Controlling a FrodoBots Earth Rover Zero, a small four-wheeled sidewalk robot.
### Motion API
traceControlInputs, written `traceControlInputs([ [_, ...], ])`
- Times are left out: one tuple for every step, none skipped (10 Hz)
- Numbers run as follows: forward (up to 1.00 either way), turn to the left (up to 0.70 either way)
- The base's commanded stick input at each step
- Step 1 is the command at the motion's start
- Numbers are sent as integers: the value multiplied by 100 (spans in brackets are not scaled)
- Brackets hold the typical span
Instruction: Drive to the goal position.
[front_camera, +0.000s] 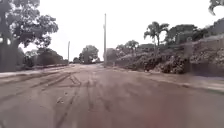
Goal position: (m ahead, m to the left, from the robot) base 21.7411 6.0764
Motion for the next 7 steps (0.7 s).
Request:
traceControlInputs([
  [70,0],
  [70,0],
  [70,0],
  [70,0],
  [70,0],
  [70,0],
  [70,0],
])
